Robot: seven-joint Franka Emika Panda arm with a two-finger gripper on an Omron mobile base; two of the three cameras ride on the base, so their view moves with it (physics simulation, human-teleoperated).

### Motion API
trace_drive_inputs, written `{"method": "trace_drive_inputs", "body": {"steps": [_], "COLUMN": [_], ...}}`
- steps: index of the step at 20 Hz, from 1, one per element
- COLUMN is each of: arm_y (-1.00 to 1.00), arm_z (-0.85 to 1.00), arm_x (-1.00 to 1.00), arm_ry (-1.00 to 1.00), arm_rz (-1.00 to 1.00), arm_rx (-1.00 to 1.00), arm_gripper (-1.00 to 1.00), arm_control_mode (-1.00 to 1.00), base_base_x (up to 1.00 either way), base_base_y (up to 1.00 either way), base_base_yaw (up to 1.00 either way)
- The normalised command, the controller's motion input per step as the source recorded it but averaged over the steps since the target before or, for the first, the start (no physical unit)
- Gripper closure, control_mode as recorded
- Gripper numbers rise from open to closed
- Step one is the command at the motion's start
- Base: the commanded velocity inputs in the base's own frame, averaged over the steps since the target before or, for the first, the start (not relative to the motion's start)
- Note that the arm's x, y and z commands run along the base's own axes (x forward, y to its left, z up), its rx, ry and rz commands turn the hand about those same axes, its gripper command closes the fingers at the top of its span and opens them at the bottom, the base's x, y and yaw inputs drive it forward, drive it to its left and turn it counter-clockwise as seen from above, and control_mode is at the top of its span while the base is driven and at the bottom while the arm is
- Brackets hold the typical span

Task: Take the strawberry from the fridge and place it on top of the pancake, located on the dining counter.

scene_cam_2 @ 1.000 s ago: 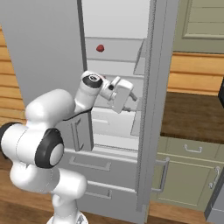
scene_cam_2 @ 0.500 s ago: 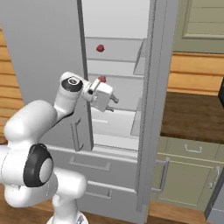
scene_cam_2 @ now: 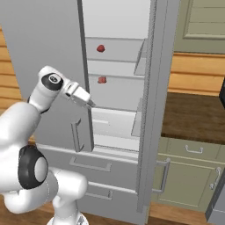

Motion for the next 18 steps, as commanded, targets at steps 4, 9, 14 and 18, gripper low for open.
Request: {"method": "trace_drive_inputs", "body": {"steps": [4,9,14,18], "arm_y": [0.71,0.51,0.37,0.07], "arm_z": [-0.05,-0.07,-0.28,-0.26], "arm_x": [-0.03,-0.01,0.01,0.04], "arm_ry": [-0.20,-0.18,-0.05,0.00], "arm_rz": [0.00,0.02,0.23,0.41], "arm_rx": [0.29,0.33,0.24,0.09], "arm_gripper": [-1.00,-1.00,-1.00,-1.00], "arm_control_mode": [-1.00,-1.00,-1.00,-1.00], "base_base_x": [0.00,0.00,0.00,0.00], "base_base_y": [0.00,0.00,0.00,0.00], "base_base_yaw": [0.00,0.00,0.00,0.00]}}
